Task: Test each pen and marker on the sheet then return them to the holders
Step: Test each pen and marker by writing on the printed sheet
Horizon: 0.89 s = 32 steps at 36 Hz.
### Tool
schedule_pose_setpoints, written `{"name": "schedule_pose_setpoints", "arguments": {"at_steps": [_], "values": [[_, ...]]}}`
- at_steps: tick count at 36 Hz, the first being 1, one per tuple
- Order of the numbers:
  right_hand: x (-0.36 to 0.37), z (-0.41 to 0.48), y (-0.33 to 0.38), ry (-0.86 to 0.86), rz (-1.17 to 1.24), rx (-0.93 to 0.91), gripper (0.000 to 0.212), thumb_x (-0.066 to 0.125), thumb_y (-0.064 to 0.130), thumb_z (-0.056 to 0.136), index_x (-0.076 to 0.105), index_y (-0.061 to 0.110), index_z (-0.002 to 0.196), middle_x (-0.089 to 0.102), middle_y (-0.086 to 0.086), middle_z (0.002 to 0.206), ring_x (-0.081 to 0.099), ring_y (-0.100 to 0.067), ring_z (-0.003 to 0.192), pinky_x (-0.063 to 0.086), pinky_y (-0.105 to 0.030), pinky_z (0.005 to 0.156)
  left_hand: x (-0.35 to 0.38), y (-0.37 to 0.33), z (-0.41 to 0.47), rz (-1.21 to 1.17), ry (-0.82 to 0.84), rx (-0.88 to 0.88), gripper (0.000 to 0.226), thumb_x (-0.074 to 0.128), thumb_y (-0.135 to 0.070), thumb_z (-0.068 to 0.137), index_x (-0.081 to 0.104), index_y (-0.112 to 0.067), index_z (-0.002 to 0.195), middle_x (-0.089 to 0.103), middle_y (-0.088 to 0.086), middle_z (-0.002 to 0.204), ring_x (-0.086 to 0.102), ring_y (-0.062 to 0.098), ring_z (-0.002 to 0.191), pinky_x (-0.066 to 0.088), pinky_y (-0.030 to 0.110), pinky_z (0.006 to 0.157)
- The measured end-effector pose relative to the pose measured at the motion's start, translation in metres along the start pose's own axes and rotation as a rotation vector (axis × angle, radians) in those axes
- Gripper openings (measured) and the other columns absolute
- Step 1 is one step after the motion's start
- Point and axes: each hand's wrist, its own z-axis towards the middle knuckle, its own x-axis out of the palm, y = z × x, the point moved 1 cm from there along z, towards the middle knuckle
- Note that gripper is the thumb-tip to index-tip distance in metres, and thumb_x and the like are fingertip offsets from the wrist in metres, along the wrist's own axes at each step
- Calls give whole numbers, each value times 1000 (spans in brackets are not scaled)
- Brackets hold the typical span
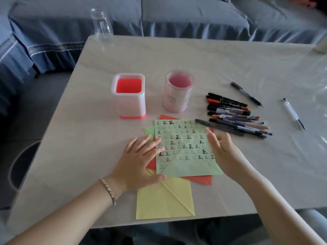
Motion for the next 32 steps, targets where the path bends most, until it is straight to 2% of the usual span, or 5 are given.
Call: {"name": "schedule_pose_setpoints", "arguments": {"at_steps": [8, 15, 18, 22, 32], "values": [[-10, -10, 2, 220, 69, -186, 14, 45, 16, 93, 50, 29, 91, 51, 11, 91, 50, -3, 79, 38, -7, 69, -29, -53, 31, -144, -231, 175, 66, 33, -53, 92, 19, -13, 143, 31, -1, 149, 22, 7, 136, 14, 32, 110], [-29, -14, 9, 186, 181, -303, 8, 63, 11, 84, 63, 19, 83, 60, 12, 85, 59, -5, 81, 49, -15, 75, -35, -87, 54, -27, -280, 311, 44, 37, -36, 89, 41, -9, 124, 68, -3, 83, 65, 16, 70, 50, 26, 57], [-40, 2, -10, 18, 48, -267, 6, 64, 15, 83, 66, 19, 87, 59, 12, 90, 56, 0, 84, 36, -1, 76, -35, -75, 52, 49, -333, 207, 32, 38, -30, 89, 57, -11, 106, 67, -1, 75, 65, 19, 63, 48, 25, 53], [-48, 35, -42, -179, -181, -70, 25, 55, 9, 87, 64, 10, 110, 58, -3, 110, 50, -22, 108, 33, -24, 85, -49, -49, 40, 19, -433, -28, 29, 40, -28, 87, 64, -12, 89, 66, -3, 71, 61, 19, 59, 42, 25, 51], [-30, 70, -79, -46, -568, 79, 24, 52, 18, 91, 53, 6, 111, 51, -15, 115, 44, -33, 111, 35, -40, 92, -39, 31, 1, 190, -392, -333, 3, 63, -6, 80, 65, -5, 77, 54, 9, 71, 56, 33, 61, 45, 36, 54]]}}
